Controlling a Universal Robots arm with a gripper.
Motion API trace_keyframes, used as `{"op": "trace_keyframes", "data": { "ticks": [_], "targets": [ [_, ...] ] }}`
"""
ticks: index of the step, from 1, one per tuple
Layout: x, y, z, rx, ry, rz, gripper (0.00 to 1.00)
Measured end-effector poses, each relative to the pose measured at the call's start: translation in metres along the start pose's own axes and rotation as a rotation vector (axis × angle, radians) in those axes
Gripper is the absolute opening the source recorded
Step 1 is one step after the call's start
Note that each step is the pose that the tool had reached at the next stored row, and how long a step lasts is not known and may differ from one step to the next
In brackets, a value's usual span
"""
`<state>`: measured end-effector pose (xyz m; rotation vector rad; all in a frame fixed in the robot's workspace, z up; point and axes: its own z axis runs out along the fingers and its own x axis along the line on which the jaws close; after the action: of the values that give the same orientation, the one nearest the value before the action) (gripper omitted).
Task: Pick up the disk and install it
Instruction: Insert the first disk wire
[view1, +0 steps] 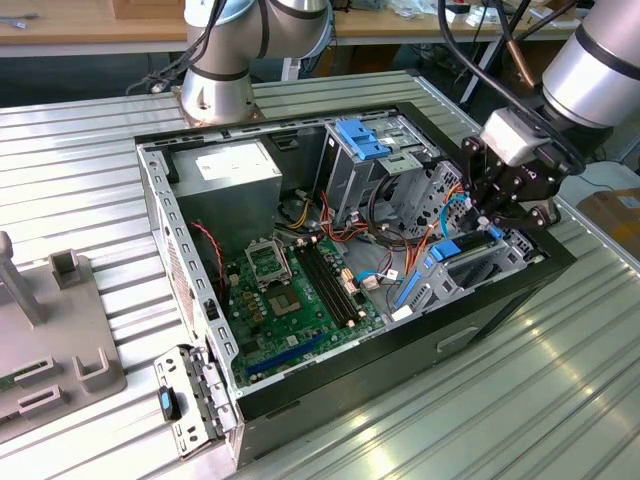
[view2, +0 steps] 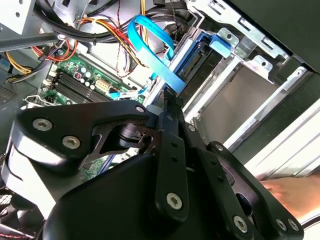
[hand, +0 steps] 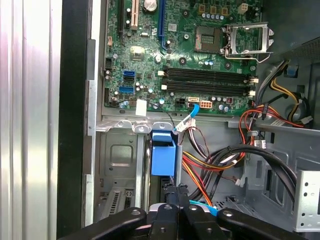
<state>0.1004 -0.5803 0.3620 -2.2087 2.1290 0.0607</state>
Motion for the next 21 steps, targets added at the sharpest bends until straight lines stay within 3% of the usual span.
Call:
{"op": "trace_keyframes", "data": {
  "ticks": [4,10,16,19,21],
  "targets": [
    [-0.0011,-0.0004,-0.0137,0.0001,-0.0002,0.0,0.11],
    [-0.0012,-0.0025,-0.0142,-0.0001,0.0005,-0.003,0.11],
    [-0.002,-0.019,-0.0136,-0.0012,-0.0002,-0.016,0.11],
    [-0.0025,-0.0226,-0.0135,-0.0048,0.0004,-0.058,0.11],
    [-0.0025,-0.023,-0.0134,-0.0105,-0.0015,-0.131,0.11]
  ]
}}
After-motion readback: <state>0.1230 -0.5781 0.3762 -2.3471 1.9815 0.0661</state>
